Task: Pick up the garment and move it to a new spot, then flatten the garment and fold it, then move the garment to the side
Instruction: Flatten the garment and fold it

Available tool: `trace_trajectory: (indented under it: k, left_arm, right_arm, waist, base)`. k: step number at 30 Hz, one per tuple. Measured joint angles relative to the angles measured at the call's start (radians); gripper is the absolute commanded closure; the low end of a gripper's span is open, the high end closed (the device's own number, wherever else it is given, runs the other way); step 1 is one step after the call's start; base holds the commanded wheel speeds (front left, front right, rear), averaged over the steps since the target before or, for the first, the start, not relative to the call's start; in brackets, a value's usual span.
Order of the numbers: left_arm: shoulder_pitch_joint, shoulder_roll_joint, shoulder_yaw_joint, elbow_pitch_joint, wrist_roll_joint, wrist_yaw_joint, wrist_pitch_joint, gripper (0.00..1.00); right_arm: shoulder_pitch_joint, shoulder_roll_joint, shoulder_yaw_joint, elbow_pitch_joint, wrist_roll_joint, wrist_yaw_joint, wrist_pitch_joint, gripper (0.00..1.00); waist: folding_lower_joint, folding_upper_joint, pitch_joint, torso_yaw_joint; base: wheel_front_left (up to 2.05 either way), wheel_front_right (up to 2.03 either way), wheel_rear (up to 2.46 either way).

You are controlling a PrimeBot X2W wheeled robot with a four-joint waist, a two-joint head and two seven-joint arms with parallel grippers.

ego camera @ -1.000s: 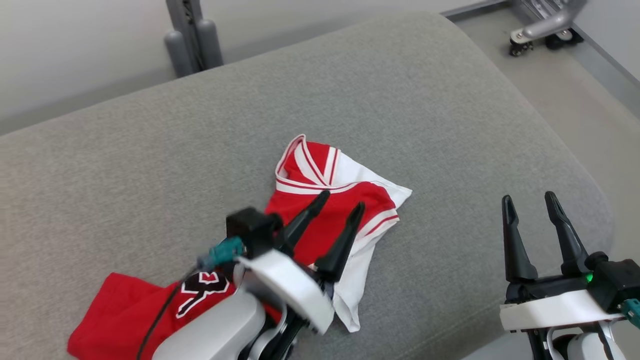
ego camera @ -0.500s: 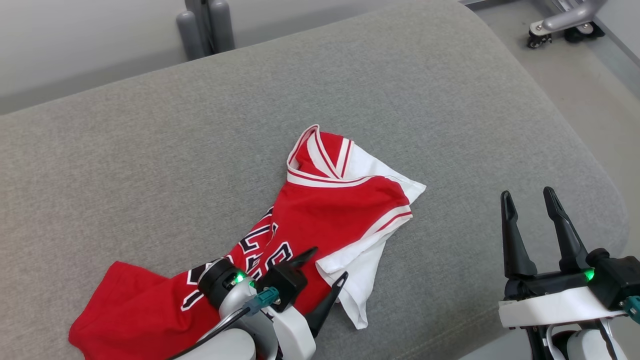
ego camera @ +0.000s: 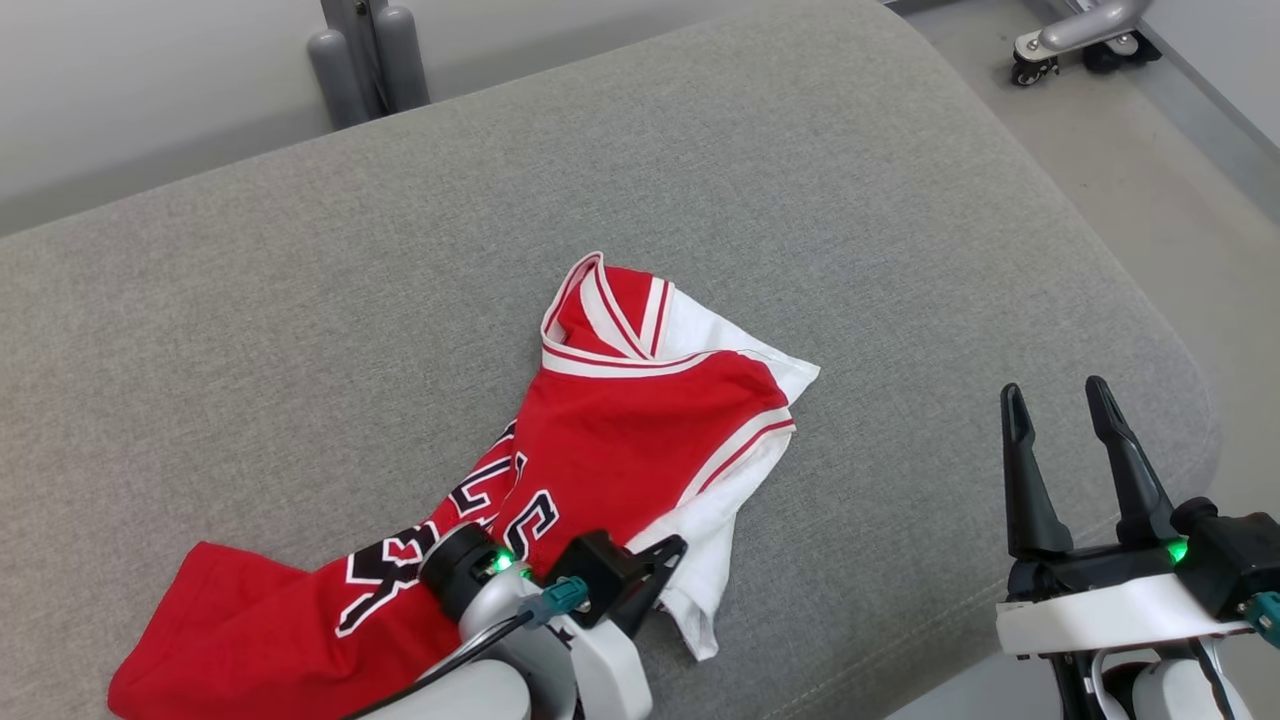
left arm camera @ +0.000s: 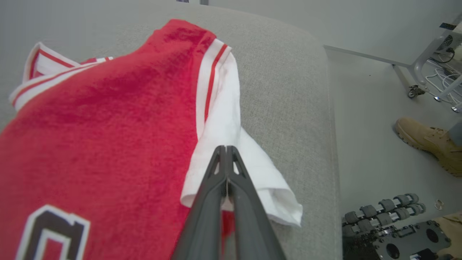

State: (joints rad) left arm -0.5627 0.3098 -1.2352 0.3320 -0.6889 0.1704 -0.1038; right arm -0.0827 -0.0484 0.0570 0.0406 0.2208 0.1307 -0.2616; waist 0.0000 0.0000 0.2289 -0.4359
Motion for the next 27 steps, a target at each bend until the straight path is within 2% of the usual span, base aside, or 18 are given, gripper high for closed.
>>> trace_trajectory:
  k: [3, 9, 12, 14, 15, 16, 17, 22, 25, 27]
  left_arm:
    - [-0.008, -0.010, 0.000, -0.039, -0.019, -0.013, 0.022, 1.00]
    - [-0.023, -0.053, -0.003, -0.130, -0.082, -0.066, 0.097, 1.00]
    - [-0.039, -0.093, -0.002, -0.132, -0.117, -0.089, 0.123, 1.00]
    - [-0.039, -0.129, 0.011, -0.106, -0.138, -0.090, 0.119, 1.00]
    - [-0.039, -0.148, 0.020, -0.086, -0.151, -0.091, 0.108, 0.70]
    - [-0.039, -0.167, 0.028, -0.068, -0.161, -0.099, 0.095, 0.24]
    - [-0.036, -0.184, 0.037, -0.049, -0.183, -0.109, 0.090, 0.00]
    - [-0.039, -0.202, 0.065, -0.001, -0.204, -0.125, 0.051, 0.00]
    - [-0.058, -0.155, 0.084, -0.031, -0.182, -0.131, 0.009, 0.00]
    - [-0.061, -0.106, 0.106, -0.069, -0.159, -0.116, -0.032, 0.00]
  right_arm:
    - [0.000, 0.000, 0.003, 0.000, 0.001, 0.000, 0.000, 0.00]
    - [-0.005, 0.000, 0.013, -0.001, 0.011, 0.000, 0.000, 0.00]
    - [-0.016, 0.000, 0.021, -0.004, 0.023, 0.000, 0.000, 0.00]
    - [-0.020, 0.000, 0.025, -0.003, 0.036, 0.000, 0.000, 0.00]
    - [-0.022, 0.000, 0.023, -0.004, 0.044, 0.000, 0.000, 0.00]
    - [-0.022, -0.001, 0.018, -0.005, 0.051, 0.000, 0.000, 0.00]
    - [-0.022, 0.000, 0.016, -0.005, 0.056, 0.000, 0.000, 0.00]
    - [-0.012, 0.000, -0.002, -0.004, 0.070, 0.000, 0.000, 0.00]
    - [-0.009, 0.000, -0.006, -0.001, 0.065, 0.000, 0.000, 0.00]
    - [-0.009, 0.000, -0.019, -0.005, 0.050, 0.000, 0.000, 0.00]
  waist:
    - [0.0000, 0.0000, 0.001, -0.005]
    - [0.0000, 0.0000, 0.013, -0.023]
    - [0.0000, 0.0000, 0.028, -0.040]
    - [0.0000, 0.0000, 0.040, -0.054]
    - [0.0001, 0.0000, 0.047, -0.061]
    - [0.0000, 0.0000, 0.056, -0.065]
    - [0.0000, 0.0000, 0.064, -0.069]
    - [0.0000, 0.0000, 0.085, -0.080]
    - [0.0000, 0.0000, 0.074, -0.078]
    - [0.0000, 0.0000, 0.065, -0.068]
  base:
    - [0.00, 0.00, 0.00]
    - [0.00, 0.00, 0.00]
    - [0.00, 0.00, 0.00]
    - [0.00, 0.00, 0.00]
    - [0.00, 0.00, 0.00]
    - [0.00, 0.00, 0.00]
    - [0.00, 0.00, 0.00]
    - [0.00, 0.00, 0.00]
    - [0.00, 0.00, 0.00]
    - [0.00, 0.00, 0.00]
